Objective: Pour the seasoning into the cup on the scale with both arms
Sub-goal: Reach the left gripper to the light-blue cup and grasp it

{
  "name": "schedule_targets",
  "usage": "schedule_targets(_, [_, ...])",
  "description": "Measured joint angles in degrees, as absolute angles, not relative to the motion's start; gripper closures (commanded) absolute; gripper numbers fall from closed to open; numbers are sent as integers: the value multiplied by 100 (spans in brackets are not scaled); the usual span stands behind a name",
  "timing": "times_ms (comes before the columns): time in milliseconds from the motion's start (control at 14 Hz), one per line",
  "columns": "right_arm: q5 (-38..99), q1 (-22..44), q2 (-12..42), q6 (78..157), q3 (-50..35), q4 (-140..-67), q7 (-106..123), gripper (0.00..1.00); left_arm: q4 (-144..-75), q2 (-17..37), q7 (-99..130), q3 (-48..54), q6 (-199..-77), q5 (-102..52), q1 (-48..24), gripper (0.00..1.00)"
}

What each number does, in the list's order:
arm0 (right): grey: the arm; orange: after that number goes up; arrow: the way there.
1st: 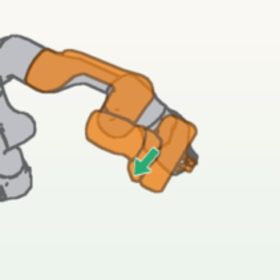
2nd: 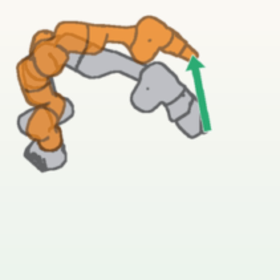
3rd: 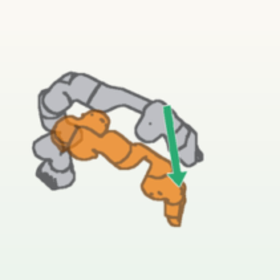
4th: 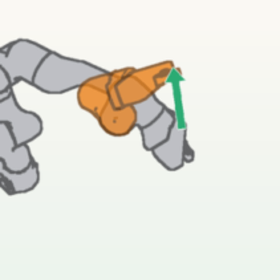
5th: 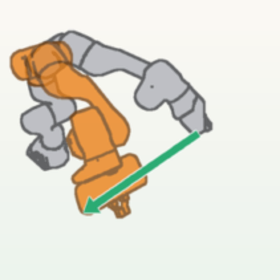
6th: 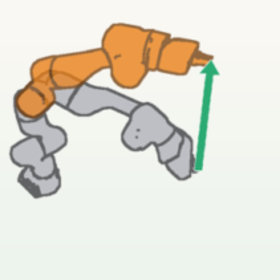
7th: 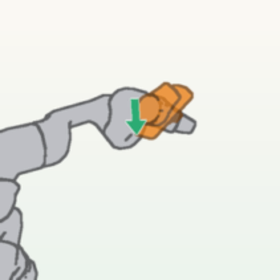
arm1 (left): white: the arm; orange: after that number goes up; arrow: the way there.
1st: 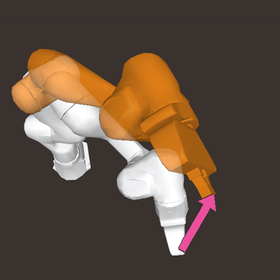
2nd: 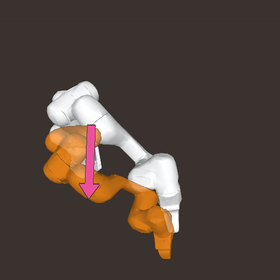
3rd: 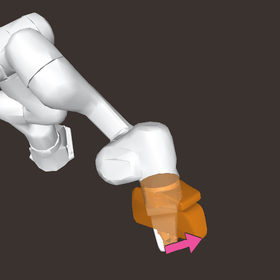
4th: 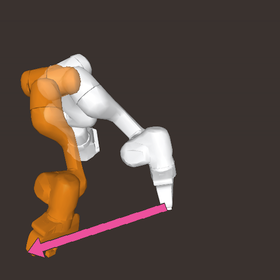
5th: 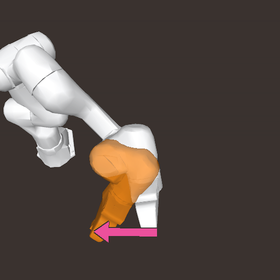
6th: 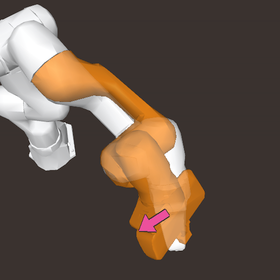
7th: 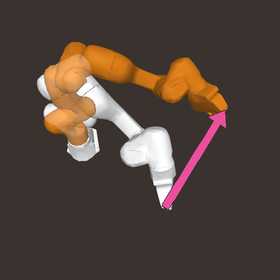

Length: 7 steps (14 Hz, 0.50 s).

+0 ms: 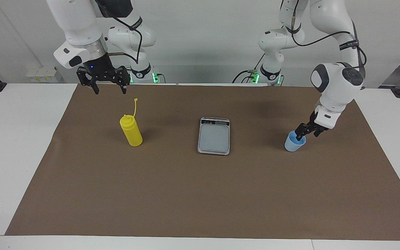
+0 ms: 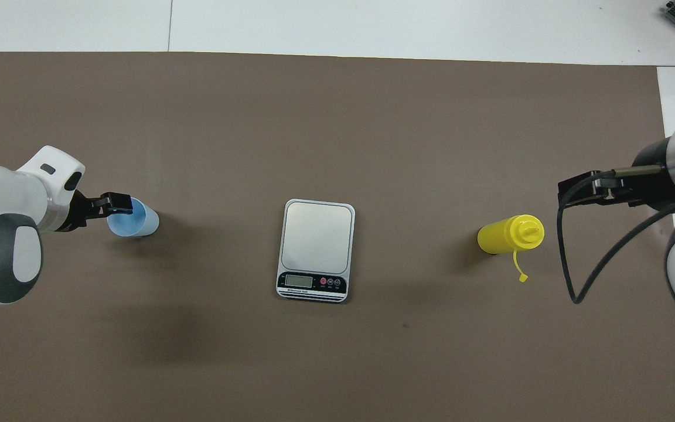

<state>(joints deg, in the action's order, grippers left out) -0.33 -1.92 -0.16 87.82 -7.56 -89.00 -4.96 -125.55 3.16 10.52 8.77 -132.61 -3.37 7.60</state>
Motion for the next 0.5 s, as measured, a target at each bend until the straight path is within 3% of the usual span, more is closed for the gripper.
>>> schedule_targets(286, [-33, -192, -16, 8782, -756, -8900, -496, 0, -12649, 466, 1097, 877, -13434, -337, 711, 0])
schedule_targets(357, [-33, -192, -16, 8782, -756, -8900, -496, 0, -12666, 500, 1098, 877, -13500, -337, 710, 11])
schedule_targets(429, [-33, -192, -16, 8782, -756, -8900, -496, 0, -12691, 537, 1100, 877, -13573, -337, 709, 29])
schedule_targets(500, [-33, -192, -16, 8782, -756, -8900, -496, 0, -12717, 575, 1100, 877, -13635, -337, 708, 56])
